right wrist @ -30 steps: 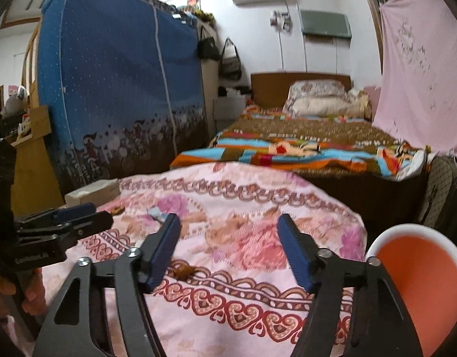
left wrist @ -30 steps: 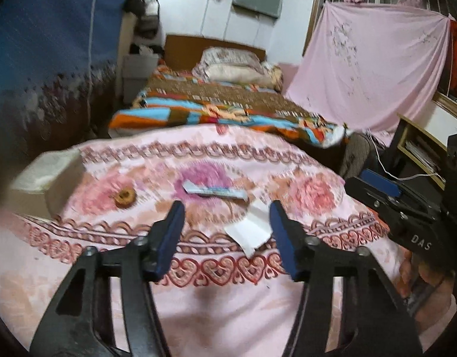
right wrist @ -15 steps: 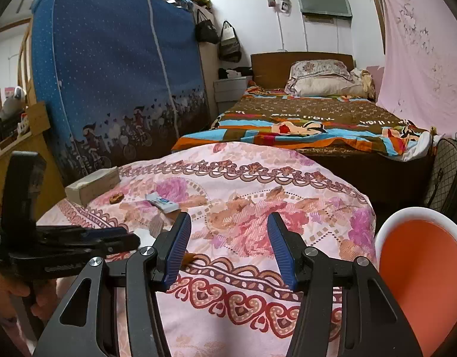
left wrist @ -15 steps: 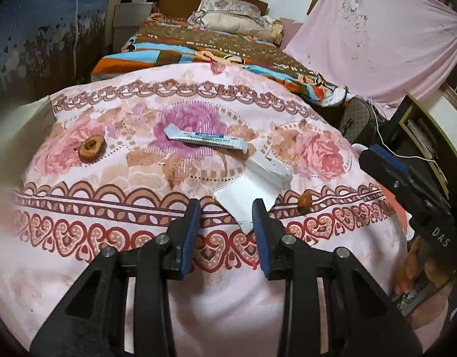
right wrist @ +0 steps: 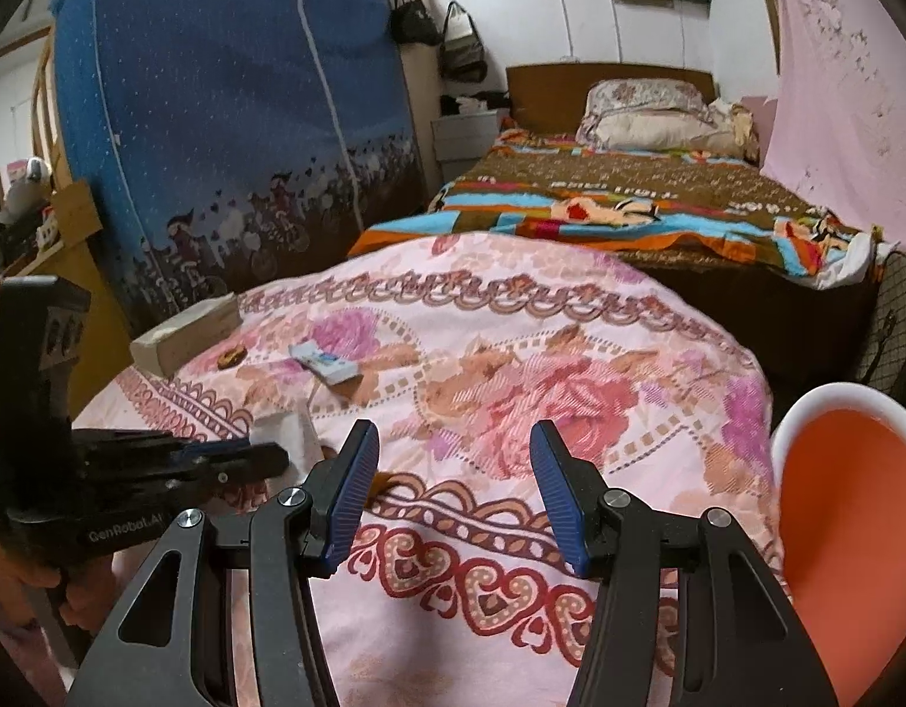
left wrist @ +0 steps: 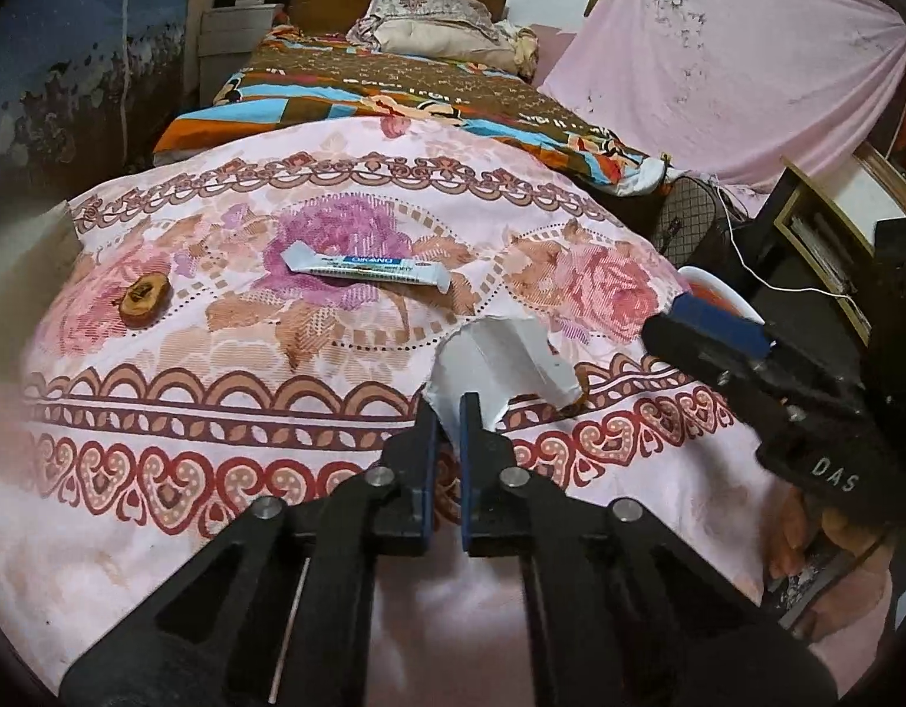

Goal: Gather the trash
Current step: 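Grasp the small brown item with the right tool while the left tool grasps the white paper, then carry both items over the bucket and open both tools to drop them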

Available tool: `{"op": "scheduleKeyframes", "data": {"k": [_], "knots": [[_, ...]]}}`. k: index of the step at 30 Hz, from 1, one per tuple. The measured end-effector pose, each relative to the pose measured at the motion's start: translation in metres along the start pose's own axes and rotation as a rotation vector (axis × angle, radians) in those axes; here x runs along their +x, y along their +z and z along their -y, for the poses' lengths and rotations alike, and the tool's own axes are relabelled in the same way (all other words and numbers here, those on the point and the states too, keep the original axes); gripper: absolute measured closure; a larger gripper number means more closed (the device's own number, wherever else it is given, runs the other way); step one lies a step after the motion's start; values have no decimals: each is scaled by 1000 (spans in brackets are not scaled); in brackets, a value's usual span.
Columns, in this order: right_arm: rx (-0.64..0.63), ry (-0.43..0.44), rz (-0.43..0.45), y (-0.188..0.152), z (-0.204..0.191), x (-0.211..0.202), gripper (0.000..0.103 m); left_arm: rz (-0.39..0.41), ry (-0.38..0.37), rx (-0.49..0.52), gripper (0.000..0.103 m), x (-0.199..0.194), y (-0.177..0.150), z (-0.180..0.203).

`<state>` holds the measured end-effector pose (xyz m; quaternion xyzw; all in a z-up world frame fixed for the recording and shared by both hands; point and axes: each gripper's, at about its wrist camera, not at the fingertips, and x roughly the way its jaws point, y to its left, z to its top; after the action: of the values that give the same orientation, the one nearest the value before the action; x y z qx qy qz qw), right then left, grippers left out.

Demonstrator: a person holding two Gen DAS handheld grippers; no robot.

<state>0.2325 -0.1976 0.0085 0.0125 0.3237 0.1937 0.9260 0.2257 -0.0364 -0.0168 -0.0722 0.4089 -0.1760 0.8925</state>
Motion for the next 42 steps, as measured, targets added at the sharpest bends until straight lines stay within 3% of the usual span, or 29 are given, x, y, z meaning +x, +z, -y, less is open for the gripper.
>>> {"op": "scheduleKeyframes", "data": {"k": [6, 13, 18, 22, 26, 33, 42], "knots": [[-10, 69, -71, -3, -3, 12, 51, 97, 36, -24, 103, -18, -3, -3], [-83, 82, -158, -5, -21, 31, 52, 132, 40, -112, 103, -22, -4, -18], [-91, 96, -184, -5, -22, 37, 62, 109, 42, -136, 103, -16, -4, -21], [-120, 103, -195, -6, -27, 38, 78, 114, 43, -133, 103, -16, -4, -22], [-134, 106, -190, -7, -30, 37, 79, 135, 49, -123, 103, -21, -5, -21], [-125, 95, -94, -5, -27, 18, 79, 225, 73, -67, 103, -38, -7, -8], [-82, 24, 215, -5, -18, -39, 79, 419, 57, 16, 103, -68, -3, 27]]}}
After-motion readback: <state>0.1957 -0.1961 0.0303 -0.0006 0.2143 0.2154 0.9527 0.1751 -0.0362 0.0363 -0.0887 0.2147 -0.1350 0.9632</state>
